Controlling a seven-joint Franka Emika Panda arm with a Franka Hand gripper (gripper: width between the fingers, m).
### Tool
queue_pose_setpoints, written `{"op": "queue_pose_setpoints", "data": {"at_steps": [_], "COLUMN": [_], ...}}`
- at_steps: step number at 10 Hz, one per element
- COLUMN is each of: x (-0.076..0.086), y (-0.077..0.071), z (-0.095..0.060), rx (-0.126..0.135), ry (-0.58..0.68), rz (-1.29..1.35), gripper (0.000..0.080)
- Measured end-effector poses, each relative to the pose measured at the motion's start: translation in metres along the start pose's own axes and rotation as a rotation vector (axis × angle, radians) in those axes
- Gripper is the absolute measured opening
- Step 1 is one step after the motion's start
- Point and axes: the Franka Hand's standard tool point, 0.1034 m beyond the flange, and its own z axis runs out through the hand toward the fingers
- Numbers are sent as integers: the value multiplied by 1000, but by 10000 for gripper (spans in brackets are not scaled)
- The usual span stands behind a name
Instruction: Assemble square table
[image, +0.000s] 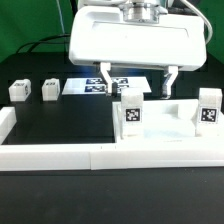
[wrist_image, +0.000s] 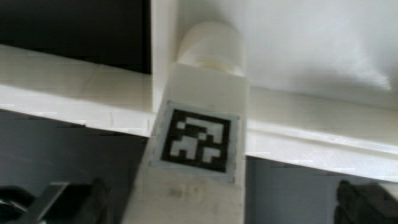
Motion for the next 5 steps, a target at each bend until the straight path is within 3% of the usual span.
{"op": "queue_pose_setpoints", "data": {"at_steps": [4, 5], "x": [-1, 0], "y": [1, 18], "z": [0, -2], "rx": [0, 18], "ry": [-7, -110], "rz": [1, 40], "gripper": [648, 648]}}
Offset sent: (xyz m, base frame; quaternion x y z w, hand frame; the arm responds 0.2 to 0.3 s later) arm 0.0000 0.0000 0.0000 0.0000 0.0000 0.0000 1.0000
